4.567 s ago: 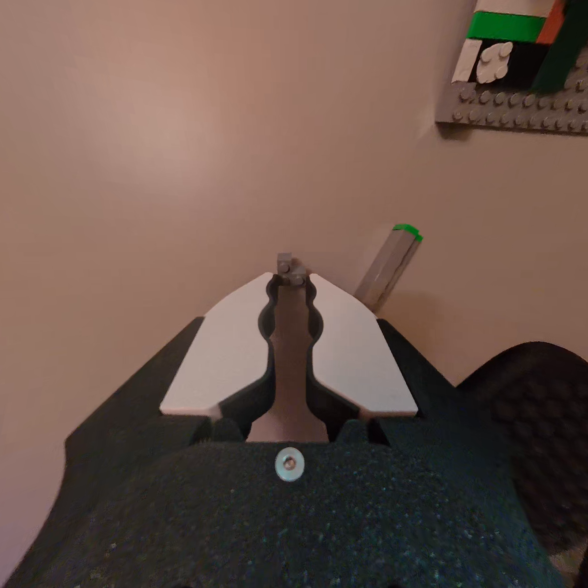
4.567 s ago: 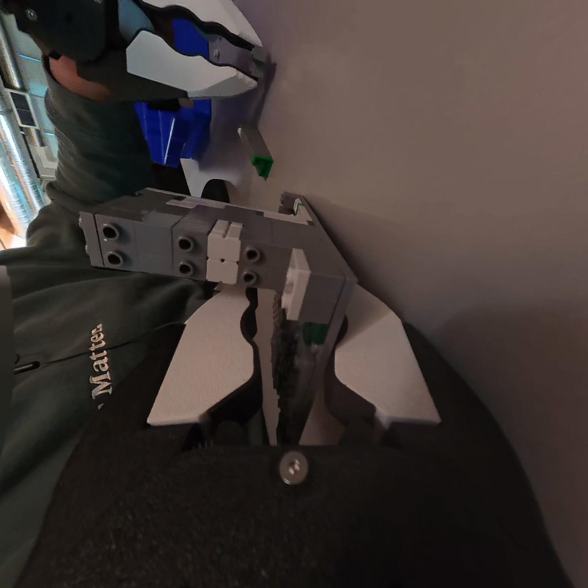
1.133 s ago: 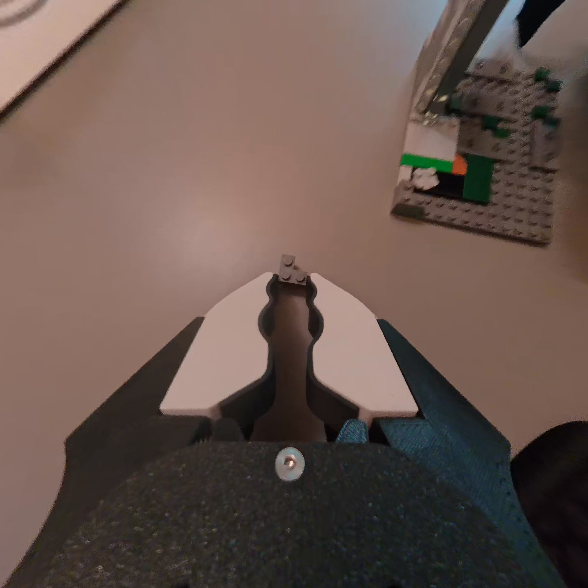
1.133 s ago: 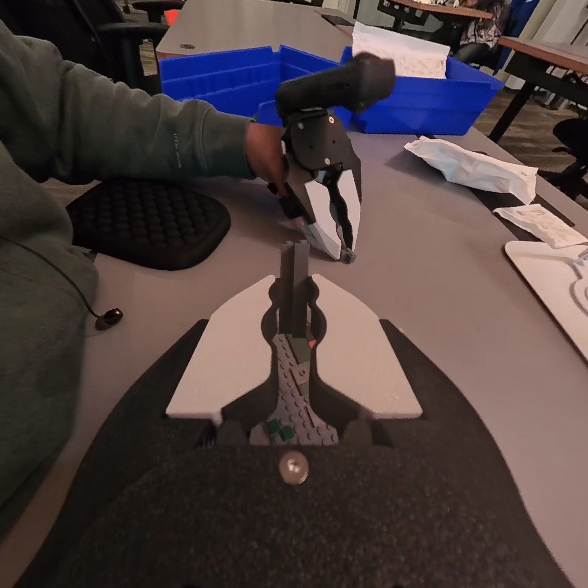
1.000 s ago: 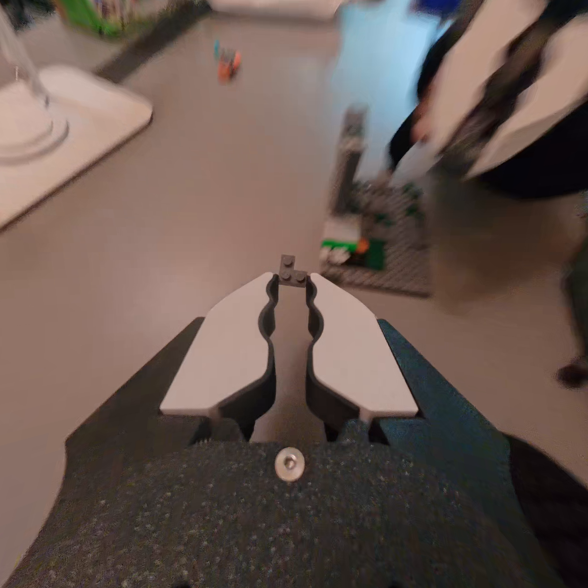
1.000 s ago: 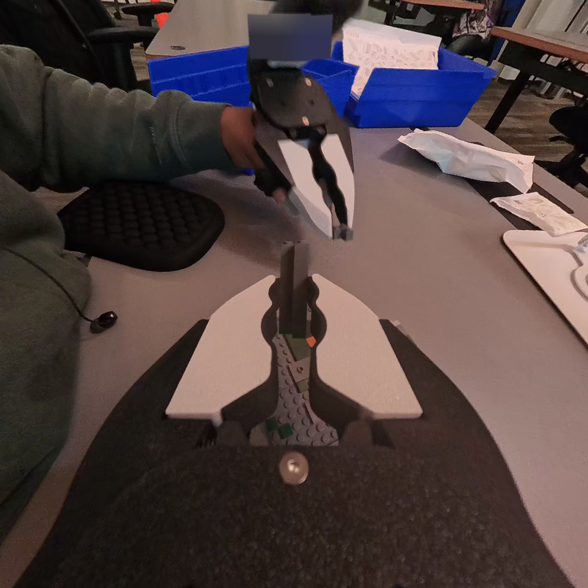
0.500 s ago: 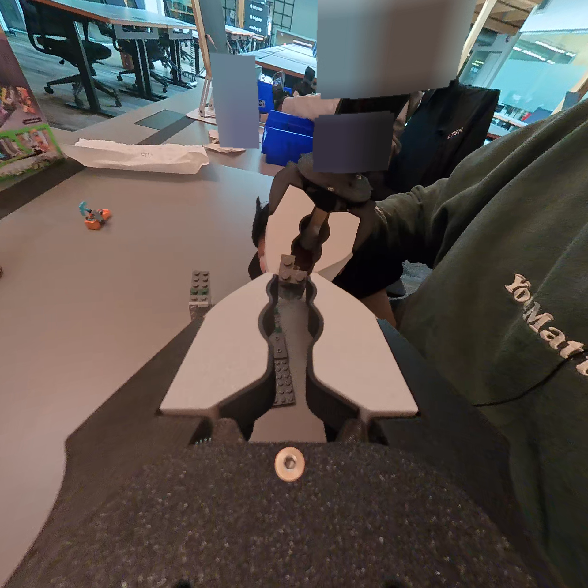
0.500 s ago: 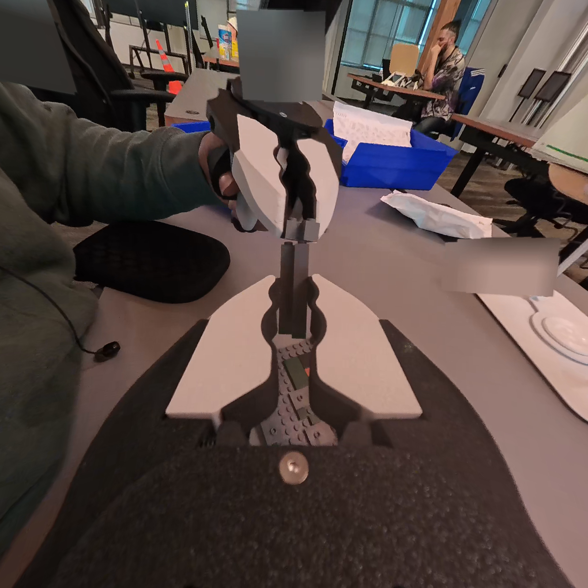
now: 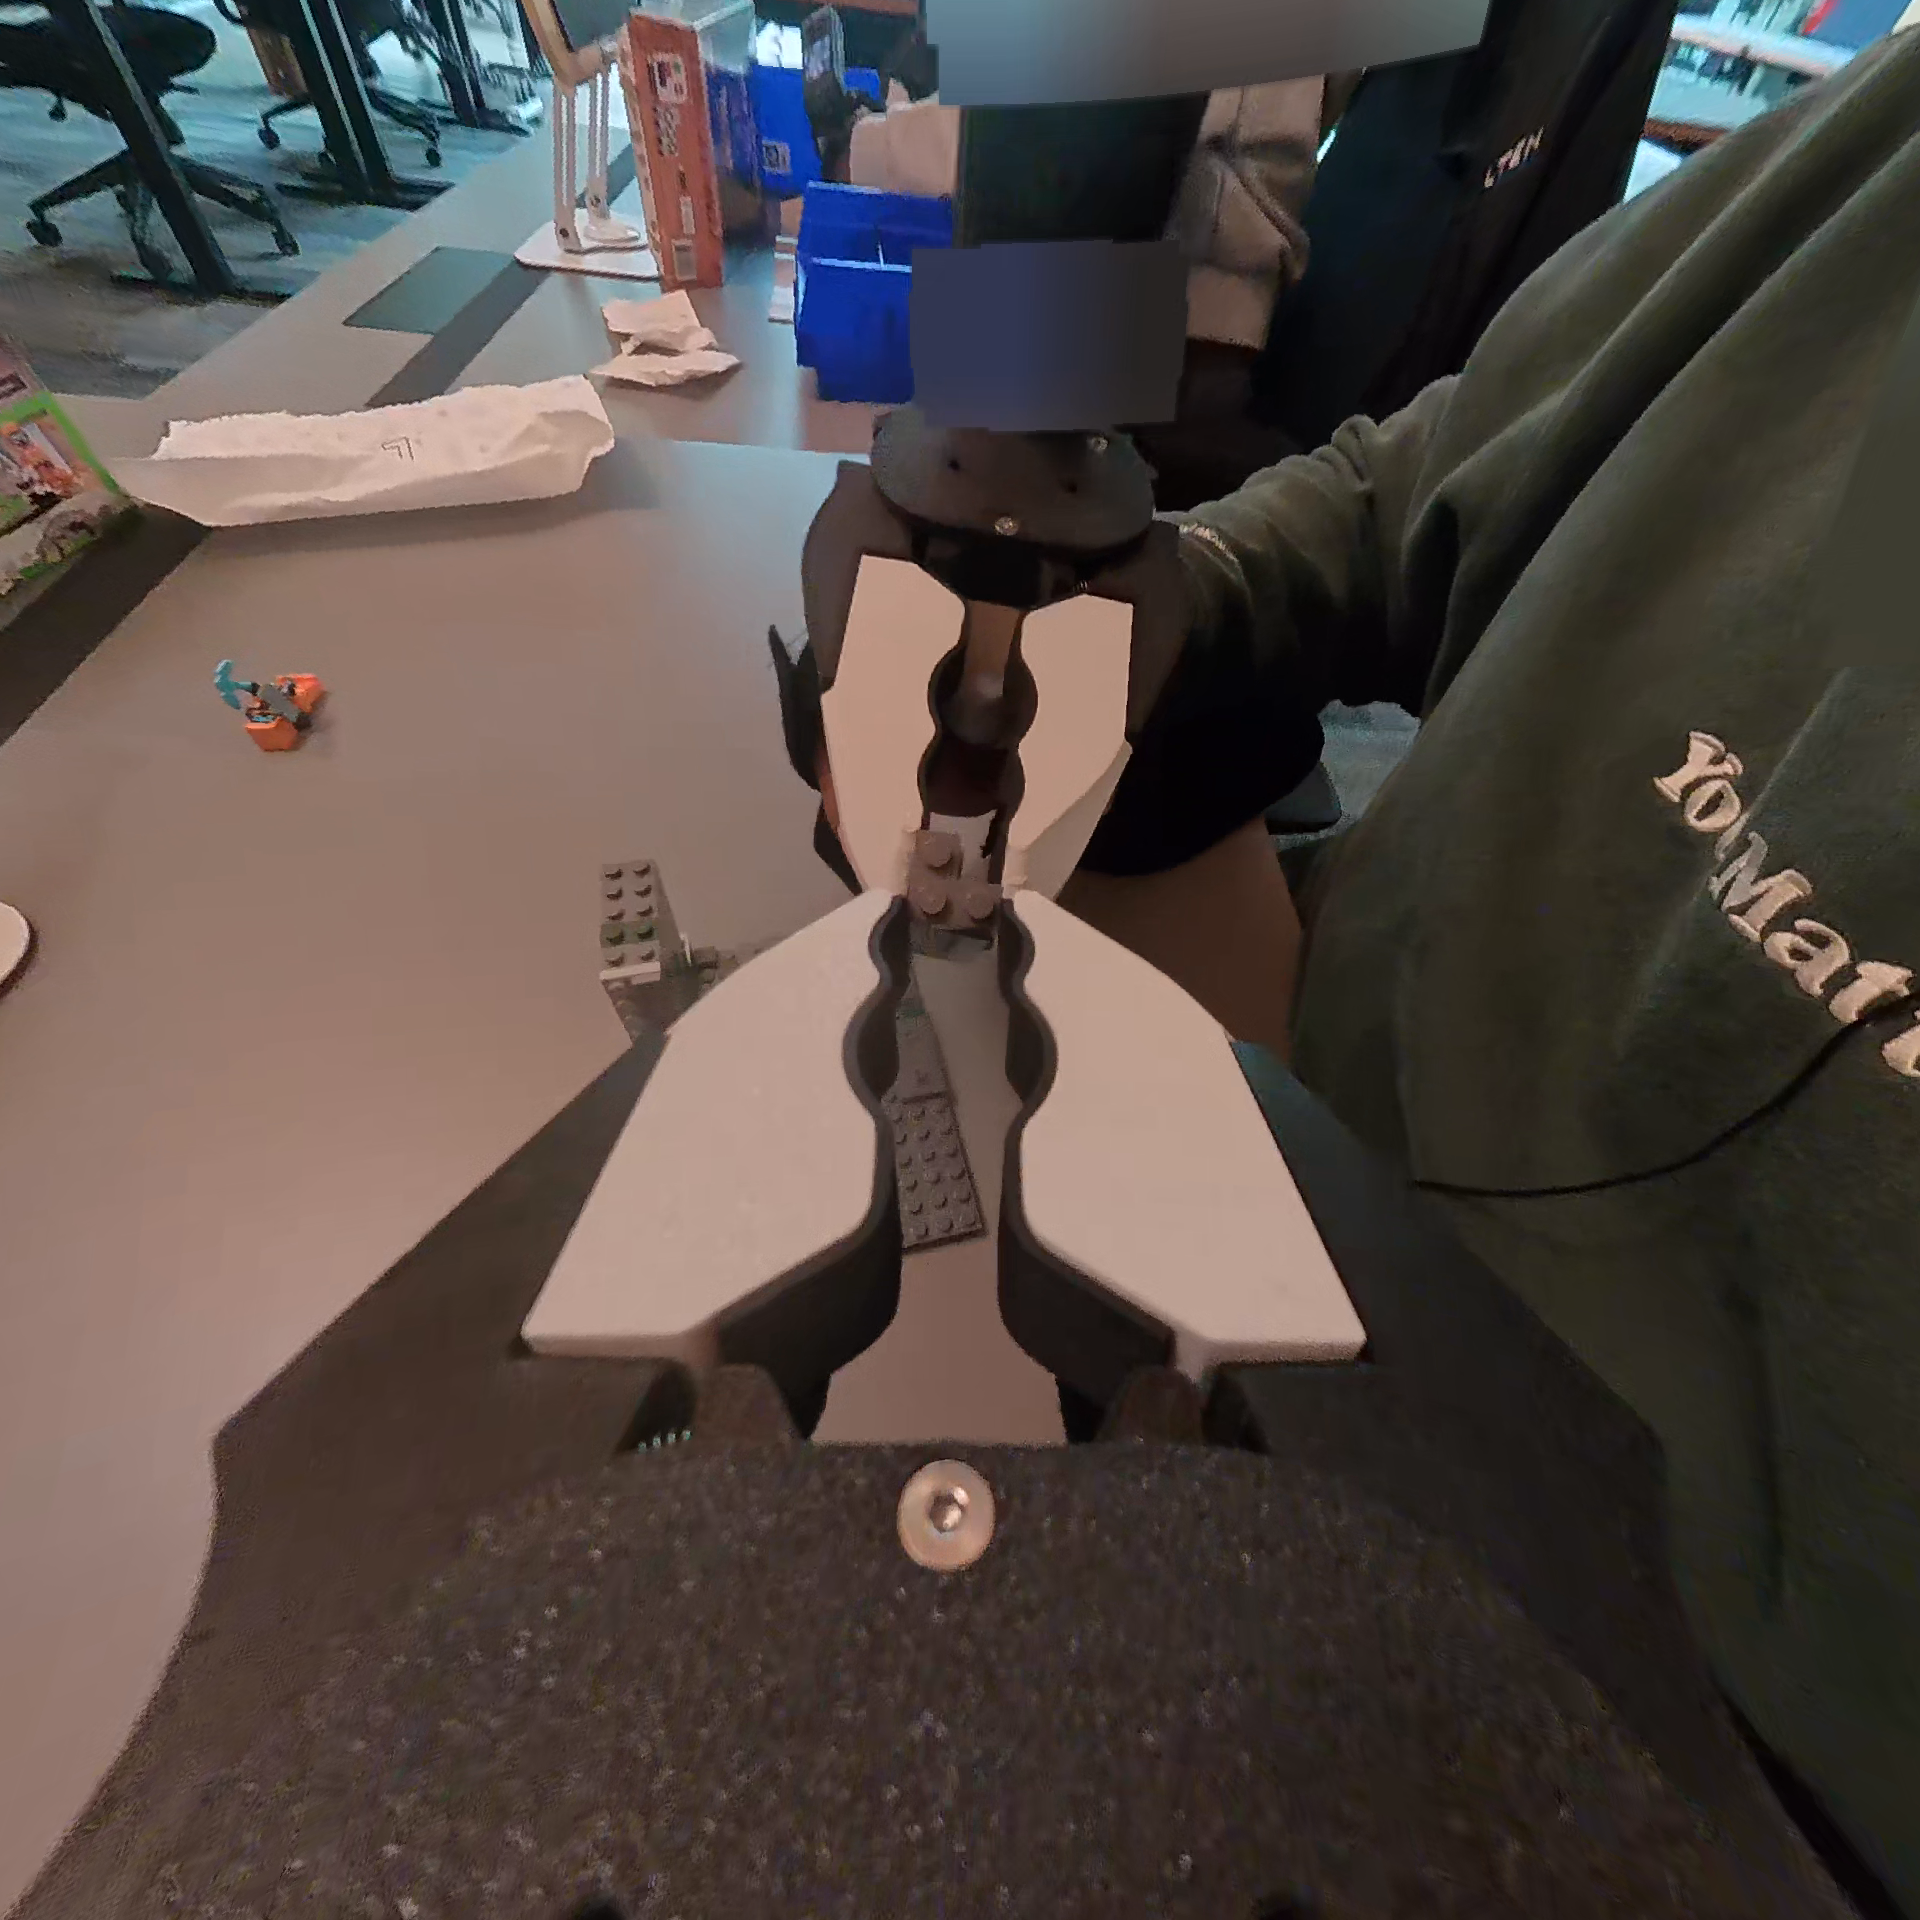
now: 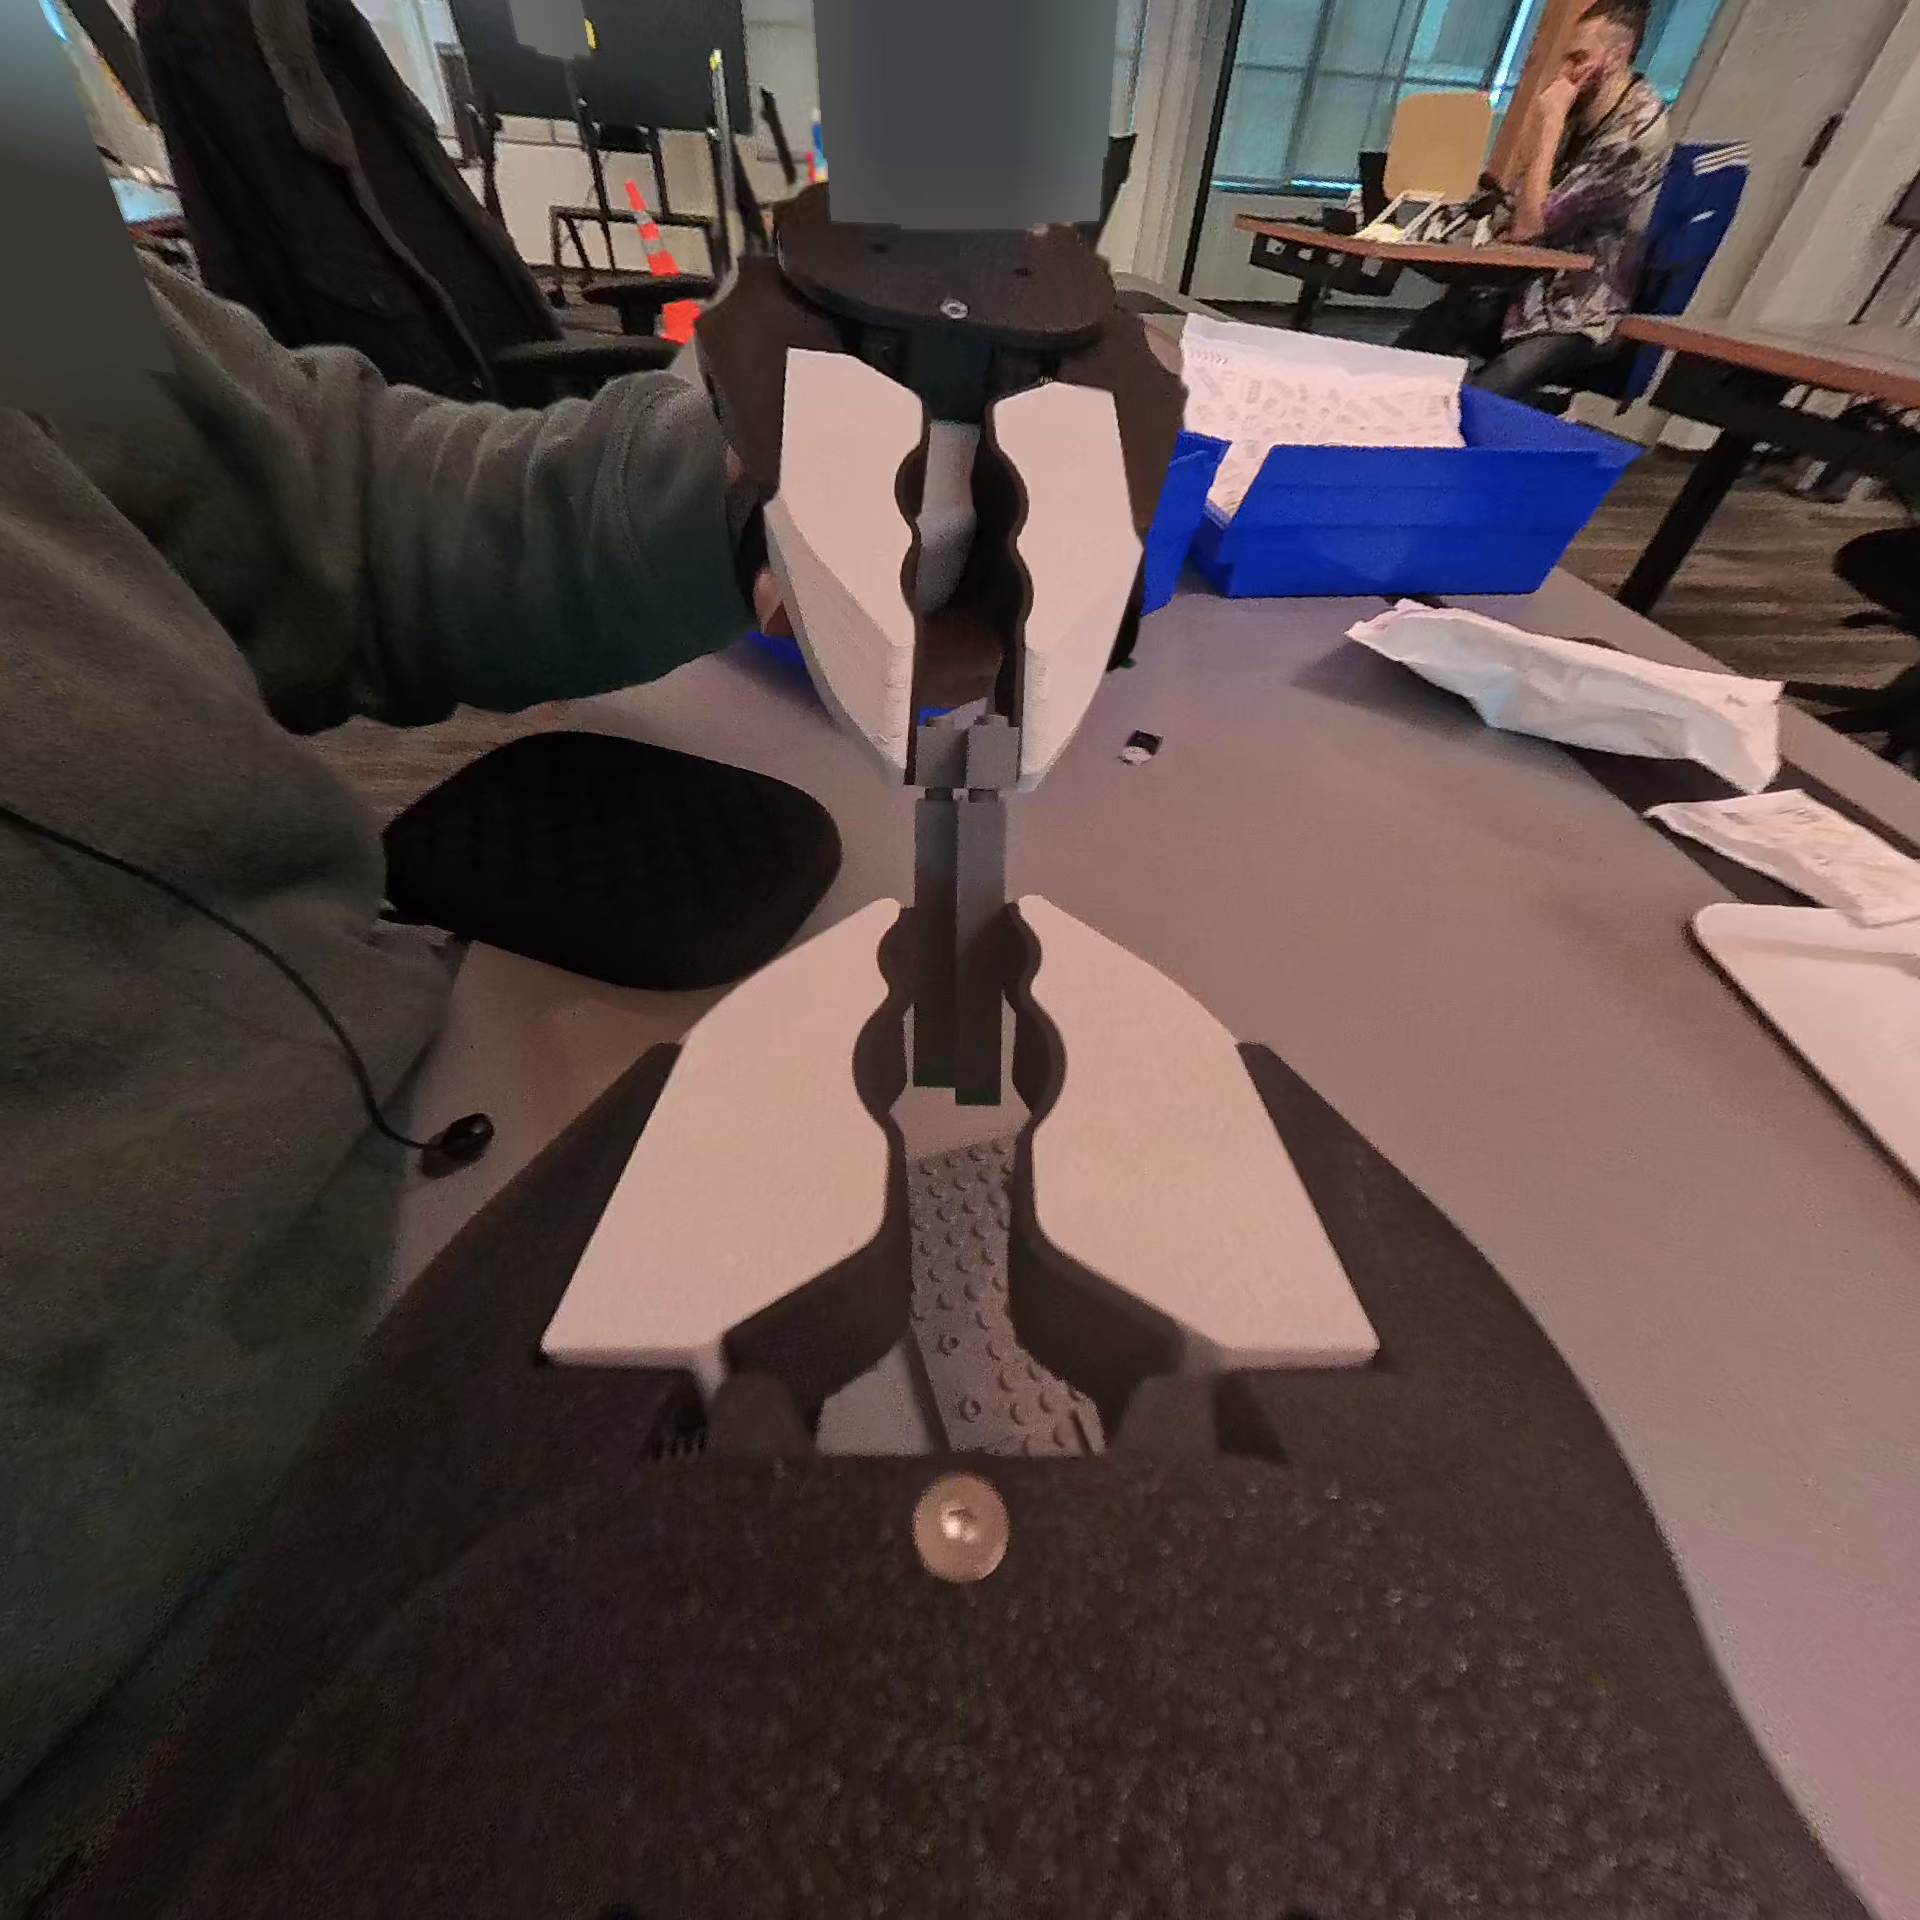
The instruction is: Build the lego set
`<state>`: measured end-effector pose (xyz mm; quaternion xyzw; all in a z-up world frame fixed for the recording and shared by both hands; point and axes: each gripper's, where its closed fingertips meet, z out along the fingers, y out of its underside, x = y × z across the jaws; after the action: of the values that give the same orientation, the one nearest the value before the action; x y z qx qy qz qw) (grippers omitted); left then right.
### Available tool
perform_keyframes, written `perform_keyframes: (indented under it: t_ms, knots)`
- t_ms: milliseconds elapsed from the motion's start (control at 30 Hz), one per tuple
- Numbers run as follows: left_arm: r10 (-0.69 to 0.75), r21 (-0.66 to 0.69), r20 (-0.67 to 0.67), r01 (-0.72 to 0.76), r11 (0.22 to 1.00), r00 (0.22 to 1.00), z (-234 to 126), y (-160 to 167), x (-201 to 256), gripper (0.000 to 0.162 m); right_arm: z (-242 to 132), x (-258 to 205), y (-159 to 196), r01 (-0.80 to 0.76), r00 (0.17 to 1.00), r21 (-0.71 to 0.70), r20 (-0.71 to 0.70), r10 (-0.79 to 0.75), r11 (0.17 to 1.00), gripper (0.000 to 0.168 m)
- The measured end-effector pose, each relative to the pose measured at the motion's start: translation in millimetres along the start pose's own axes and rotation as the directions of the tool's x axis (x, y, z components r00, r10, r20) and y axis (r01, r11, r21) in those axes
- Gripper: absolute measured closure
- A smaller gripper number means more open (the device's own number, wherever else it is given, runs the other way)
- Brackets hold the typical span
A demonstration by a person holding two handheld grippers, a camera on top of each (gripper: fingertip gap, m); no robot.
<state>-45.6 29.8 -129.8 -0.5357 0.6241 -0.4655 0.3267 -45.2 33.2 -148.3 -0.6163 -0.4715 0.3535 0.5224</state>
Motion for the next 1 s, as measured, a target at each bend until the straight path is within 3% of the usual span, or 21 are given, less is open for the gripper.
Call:
perform_keyframes:
  t_ms: [500,1000]
  knots:
    - [-0.014,-0.252,-0.073,-0.005,0.968,0.997,2,23,12,0.146,7,-15,16,0.047,0.998,-0.138,0.048,-0.041,0.989,0.154]
    - [0.134,-0.477,-0.022,-0.129,0.869,0.991,9,48,14,0.146,18,-21,42,0.057,0.998,-0.301,0.045,-0.046,0.952,0.154]
